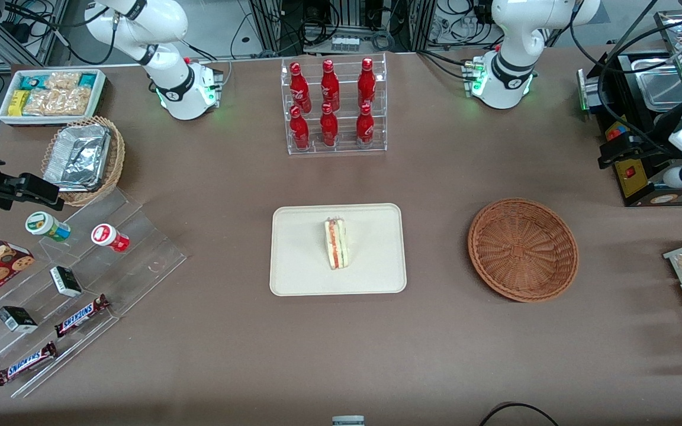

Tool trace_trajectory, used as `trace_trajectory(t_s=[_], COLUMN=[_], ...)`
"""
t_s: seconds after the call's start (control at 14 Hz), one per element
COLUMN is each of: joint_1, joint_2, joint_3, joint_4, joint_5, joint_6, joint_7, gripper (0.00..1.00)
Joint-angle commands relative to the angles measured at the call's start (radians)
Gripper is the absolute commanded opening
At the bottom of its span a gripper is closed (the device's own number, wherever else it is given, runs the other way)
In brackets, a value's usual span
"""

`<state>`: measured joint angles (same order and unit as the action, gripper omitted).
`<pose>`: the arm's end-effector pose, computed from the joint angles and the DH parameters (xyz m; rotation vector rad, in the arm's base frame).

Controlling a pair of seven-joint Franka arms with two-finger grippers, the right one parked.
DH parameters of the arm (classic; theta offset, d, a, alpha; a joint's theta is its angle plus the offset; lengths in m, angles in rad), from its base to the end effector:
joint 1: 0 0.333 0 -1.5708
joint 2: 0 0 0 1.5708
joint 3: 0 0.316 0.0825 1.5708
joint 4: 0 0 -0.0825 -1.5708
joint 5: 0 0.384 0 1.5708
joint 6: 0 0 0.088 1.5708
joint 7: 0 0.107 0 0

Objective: Place sandwich from basket to tray

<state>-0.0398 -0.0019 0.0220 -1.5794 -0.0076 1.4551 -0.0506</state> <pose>0.5406 -0.0105 0.6121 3.1319 0.0507 -0.1922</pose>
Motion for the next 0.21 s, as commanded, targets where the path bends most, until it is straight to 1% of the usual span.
trace_trajectory(t_s=[0.0,0.14], joint_1=[0.017,0.034], joint_2=[-0.009,-0.007], joint_3=[-0.013,-0.011], joint_4=[0.004,0.004], joint_5=[0.0,-0.003], joint_6=[-0.013,-0.019], joint_7=[0.026,0.063], gripper=[0.99,0.99])
